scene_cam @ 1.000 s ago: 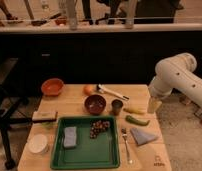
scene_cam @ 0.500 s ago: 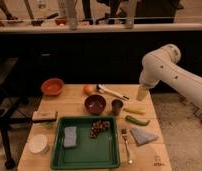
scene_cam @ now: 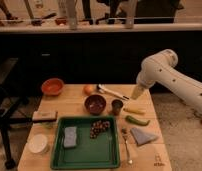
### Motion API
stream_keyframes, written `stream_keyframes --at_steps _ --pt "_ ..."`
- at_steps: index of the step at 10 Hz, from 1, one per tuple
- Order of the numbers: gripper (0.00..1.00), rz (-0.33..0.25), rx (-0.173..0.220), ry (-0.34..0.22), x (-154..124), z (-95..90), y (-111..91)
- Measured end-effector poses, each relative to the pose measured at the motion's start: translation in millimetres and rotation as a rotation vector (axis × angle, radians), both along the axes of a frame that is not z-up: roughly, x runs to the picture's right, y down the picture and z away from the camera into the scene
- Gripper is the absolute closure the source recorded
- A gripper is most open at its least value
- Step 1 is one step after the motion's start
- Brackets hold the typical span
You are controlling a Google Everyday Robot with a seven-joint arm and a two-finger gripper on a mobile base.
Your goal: Wipe tray with brush
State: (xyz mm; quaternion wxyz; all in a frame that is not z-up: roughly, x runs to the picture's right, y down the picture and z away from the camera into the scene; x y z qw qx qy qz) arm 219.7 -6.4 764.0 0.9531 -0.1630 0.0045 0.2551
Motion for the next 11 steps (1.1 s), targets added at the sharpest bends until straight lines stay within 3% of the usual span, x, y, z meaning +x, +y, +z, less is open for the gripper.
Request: stream_keyframes --at_steps 6,7,11 --pt "0.20 0.013 0.009 -0.007 -2 0.9 -1" --pt "0.20 0.045 0.023 -0.006 -5 6.0 2" --pt "0.20 0.073 0.049 -0.036 -41 29.2 8"
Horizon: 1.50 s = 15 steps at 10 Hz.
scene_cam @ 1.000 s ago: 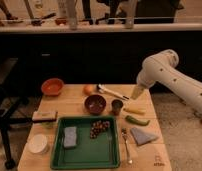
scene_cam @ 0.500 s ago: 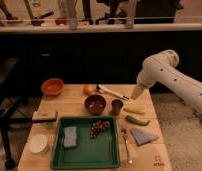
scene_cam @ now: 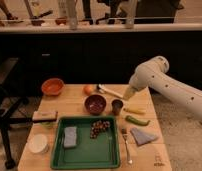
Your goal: Wipe tray with brush
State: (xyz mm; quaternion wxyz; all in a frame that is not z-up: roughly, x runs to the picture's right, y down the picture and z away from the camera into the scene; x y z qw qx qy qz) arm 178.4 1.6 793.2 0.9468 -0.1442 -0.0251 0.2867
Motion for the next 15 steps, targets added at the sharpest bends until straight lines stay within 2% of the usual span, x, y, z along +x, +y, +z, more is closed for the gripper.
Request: stream_keyframes --at_steps 2,9,13,15 --pt "0.20 0.003 0.000 -0.011 -8 8.7 1" --pt "0.20 0.036 -0.004 -0.063 -32 37.3 -18" --pt "0.20 0.052 -0.037 -0.091 -56 63.0 -8" --pt "0.20 0.059 -0.039 -0.099 -64 69.6 -9"
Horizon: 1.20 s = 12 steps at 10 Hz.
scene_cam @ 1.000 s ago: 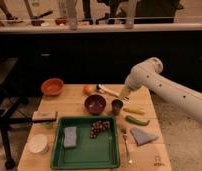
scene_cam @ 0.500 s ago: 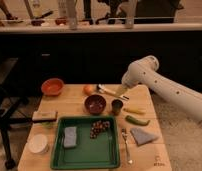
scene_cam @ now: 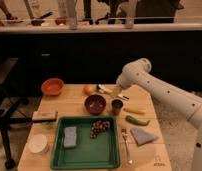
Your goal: Wipe tray with brush
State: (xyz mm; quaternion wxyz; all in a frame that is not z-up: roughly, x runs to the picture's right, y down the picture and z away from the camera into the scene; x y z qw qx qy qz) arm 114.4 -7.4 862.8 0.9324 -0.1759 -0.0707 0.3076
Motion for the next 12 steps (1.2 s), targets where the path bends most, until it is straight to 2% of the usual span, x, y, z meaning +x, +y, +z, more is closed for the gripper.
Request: stream_keyframes --at_steps 5,12 --pt "0.20 0.025 -0.009 0.006 0 20.9 -3" --pt "0.20 0.032 -0.034 -0.059 1 61.6 5"
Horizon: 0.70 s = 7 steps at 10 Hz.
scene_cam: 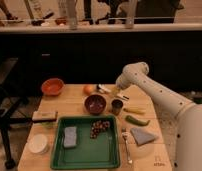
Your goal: Wipe tray with brush
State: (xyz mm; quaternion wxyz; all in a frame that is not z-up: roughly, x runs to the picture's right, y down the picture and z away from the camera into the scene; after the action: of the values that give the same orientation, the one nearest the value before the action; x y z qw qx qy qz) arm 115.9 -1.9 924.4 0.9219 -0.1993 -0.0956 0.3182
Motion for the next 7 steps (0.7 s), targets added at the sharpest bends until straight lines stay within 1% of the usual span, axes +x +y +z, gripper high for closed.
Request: stream_keyframes --at_steps 2,5,7 --pt "0.20 0.003 -0.013 -0.018 0 12.7 1" --pt "0.20 0.010 -0.020 -0.043 3 28.7 1" --pt "0.20 0.013 -0.015 -0.057 8 33.9 2"
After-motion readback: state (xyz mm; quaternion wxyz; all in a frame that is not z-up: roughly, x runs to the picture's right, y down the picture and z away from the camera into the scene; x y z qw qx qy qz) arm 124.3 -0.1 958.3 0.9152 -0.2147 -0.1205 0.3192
